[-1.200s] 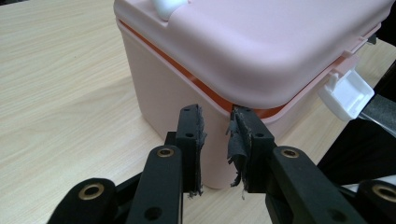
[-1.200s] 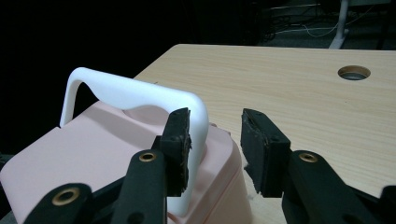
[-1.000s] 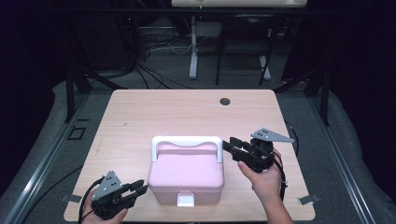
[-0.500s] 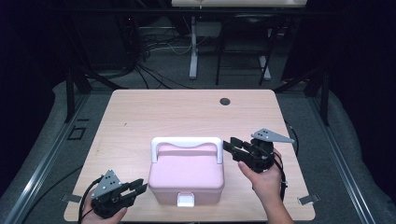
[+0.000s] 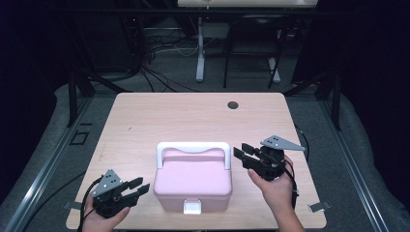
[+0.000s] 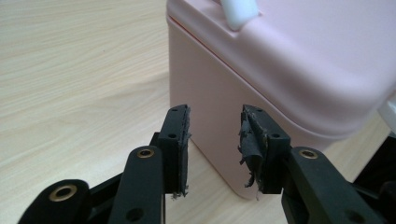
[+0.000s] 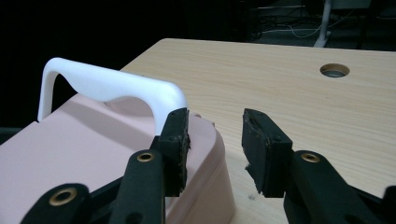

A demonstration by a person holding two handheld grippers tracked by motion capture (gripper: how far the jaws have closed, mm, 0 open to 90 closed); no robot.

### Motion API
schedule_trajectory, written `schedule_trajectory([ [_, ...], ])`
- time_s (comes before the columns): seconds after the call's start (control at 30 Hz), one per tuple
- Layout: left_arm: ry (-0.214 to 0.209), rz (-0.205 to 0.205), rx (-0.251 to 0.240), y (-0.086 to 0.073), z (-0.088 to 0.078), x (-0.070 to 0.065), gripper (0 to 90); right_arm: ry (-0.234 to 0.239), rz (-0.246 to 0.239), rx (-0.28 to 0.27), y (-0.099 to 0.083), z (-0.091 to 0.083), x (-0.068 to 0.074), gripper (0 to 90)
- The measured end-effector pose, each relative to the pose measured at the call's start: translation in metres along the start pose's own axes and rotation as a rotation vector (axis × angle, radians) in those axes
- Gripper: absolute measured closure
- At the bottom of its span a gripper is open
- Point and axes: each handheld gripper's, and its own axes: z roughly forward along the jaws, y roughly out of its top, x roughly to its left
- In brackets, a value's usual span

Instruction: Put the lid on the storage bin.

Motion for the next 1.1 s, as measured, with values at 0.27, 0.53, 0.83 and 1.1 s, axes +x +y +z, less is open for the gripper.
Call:
schedule_trajectory([
  [0.27, 0.041, -0.025, -0.006, 0.009, 0.011, 0.015, 55.1, -0.029, -0.020, 0.009, -0.007, -0.002, -0.004, 59.5],
  [0.53, 0.089, -0.042, -0.003, 0.016, 0.024, 0.032, 52.4, -0.043, -0.023, 0.015, -0.015, -0.001, -0.006, 58.7],
  [0.83, 0.126, -0.078, 0.002, 0.016, 0.040, 0.046, 49.4, -0.070, -0.028, 0.027, -0.024, 0.000, -0.010, 57.8],
  [1.1, 0.151, -0.104, -0.007, 0.019, 0.050, 0.055, 49.4, -0.099, -0.022, 0.042, -0.036, 0.001, -0.017, 57.7],
])
